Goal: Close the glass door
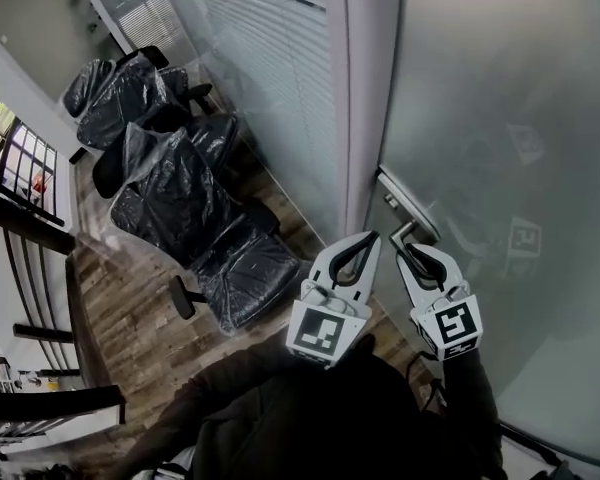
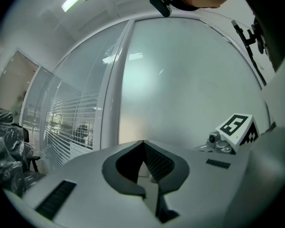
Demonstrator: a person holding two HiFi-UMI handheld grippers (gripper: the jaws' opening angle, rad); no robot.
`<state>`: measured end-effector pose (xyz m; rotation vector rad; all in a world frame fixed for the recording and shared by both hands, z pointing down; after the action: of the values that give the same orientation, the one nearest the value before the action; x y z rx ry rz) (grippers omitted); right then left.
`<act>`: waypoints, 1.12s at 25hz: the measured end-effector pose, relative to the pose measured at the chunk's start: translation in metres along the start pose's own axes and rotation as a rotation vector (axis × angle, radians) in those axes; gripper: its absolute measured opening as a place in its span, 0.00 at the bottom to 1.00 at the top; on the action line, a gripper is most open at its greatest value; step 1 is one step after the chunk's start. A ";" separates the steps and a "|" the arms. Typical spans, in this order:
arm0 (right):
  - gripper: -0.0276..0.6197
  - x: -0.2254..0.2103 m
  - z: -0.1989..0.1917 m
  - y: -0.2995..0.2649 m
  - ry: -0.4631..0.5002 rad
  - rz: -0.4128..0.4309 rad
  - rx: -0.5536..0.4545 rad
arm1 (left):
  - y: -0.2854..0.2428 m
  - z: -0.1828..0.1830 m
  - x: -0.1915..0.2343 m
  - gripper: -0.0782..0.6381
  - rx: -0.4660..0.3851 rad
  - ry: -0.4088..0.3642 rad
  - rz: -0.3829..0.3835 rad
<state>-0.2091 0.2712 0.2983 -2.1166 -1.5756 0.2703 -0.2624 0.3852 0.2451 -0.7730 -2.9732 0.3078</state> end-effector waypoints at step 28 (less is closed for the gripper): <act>0.04 -0.007 0.036 0.041 -0.153 -0.061 -0.295 | -0.023 -0.001 -0.009 0.10 0.040 -0.045 -0.044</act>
<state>-0.1921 0.2651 0.2468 -2.3086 -1.8644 0.1923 -0.2650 0.3613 0.2505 -0.7048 -3.0110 0.3854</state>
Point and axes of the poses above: the fingertips, and each gripper's own axes: y backward along the fingers, x to its left, z out of its top, the point moved 6 cm from there along y, backward along the fingers, and after that the axes turned 15 degrees about x, right-handed, at the moved point
